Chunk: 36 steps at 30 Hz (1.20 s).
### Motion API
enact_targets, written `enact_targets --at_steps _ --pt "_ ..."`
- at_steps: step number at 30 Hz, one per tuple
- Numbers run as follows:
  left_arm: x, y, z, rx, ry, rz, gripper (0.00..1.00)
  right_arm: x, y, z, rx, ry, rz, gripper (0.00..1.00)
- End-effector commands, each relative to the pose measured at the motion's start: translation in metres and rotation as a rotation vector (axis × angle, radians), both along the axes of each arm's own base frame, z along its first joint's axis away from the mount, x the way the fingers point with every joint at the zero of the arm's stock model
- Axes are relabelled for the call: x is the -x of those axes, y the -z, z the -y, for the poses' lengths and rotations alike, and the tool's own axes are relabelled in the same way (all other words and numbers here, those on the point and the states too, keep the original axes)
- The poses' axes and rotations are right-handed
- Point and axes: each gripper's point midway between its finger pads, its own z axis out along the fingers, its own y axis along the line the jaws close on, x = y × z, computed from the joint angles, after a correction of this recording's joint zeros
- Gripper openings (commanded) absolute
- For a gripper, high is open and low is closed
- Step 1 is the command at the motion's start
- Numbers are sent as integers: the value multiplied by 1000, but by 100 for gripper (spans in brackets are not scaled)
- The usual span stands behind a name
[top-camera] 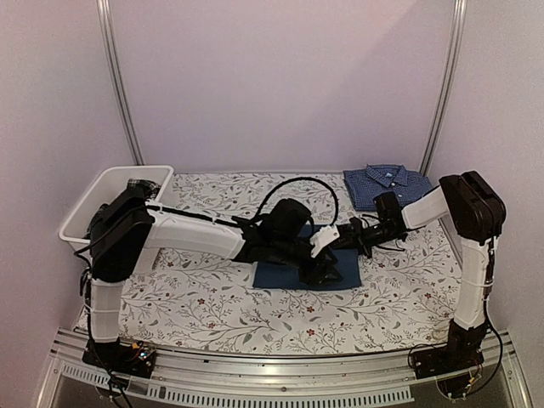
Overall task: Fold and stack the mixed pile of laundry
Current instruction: Pick up the square-folded T-shirt from the center of the board, then turn over the square-folded T-shirt at the center of the board.
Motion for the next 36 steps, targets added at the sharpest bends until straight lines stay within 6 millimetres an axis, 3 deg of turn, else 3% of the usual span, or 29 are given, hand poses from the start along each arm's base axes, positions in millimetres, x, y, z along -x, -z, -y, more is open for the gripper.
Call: enact_targets --at_steps 1,7,13,20,28,36 --pt "-27 -54 -29 86 -172 -11 66 12 -6 17 159 -36 20 0" --pt "-51 -52 -85 61 -344 -91 80 16 -24 40 333 -100 109 0" --pt "-68 -39 -121 17 -471 -148 85 23 -48 79 531 -128 162 0" --pt "-72 -39 -130 13 -502 -150 87 41 -87 150 795 -55 168 0" --pt "-70 -27 -131 -27 -474 -155 88 60 -151 236 1151 106 193 0" --pt "-70 -11 -154 -110 -527 -178 89 51 -214 309 1442 266 238 0"
